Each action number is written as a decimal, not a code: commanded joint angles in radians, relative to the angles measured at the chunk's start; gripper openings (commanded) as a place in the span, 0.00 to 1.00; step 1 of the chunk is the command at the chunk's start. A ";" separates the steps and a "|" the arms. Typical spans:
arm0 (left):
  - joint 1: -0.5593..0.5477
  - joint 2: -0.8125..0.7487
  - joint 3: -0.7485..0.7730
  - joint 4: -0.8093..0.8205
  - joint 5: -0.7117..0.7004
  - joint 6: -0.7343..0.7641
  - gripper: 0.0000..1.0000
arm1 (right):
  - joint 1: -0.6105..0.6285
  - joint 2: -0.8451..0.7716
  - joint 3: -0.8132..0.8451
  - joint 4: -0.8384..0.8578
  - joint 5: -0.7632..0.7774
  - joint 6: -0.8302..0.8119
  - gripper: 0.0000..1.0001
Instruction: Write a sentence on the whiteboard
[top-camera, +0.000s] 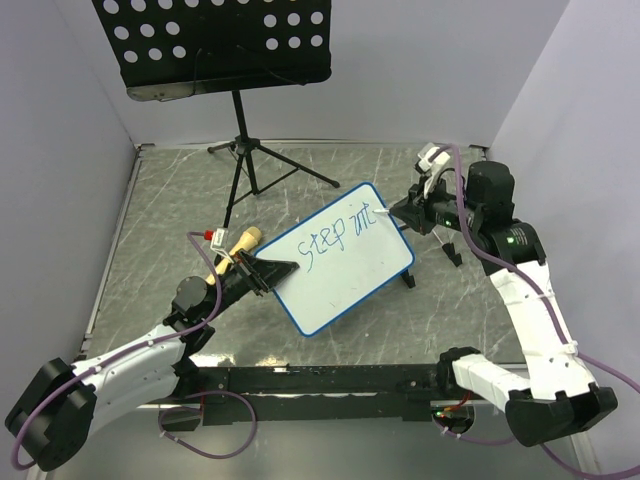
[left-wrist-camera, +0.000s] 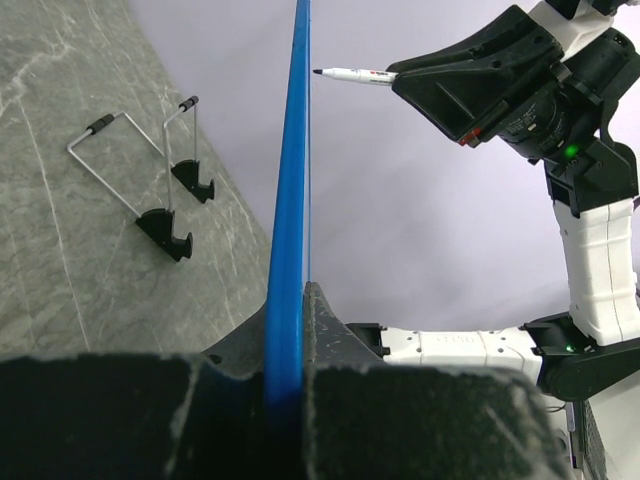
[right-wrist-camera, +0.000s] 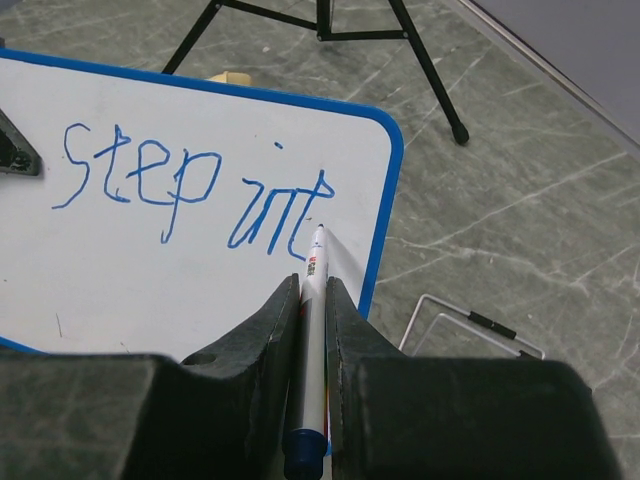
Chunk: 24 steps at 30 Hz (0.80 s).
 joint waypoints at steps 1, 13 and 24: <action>0.001 -0.022 0.024 0.157 0.010 -0.027 0.01 | -0.009 0.019 0.041 0.040 0.012 0.000 0.00; 0.002 -0.011 0.030 0.168 0.022 -0.028 0.01 | -0.014 0.072 0.059 0.086 0.041 0.031 0.00; 0.010 -0.028 0.016 0.157 0.006 -0.028 0.01 | -0.038 0.045 0.010 0.058 0.062 0.005 0.00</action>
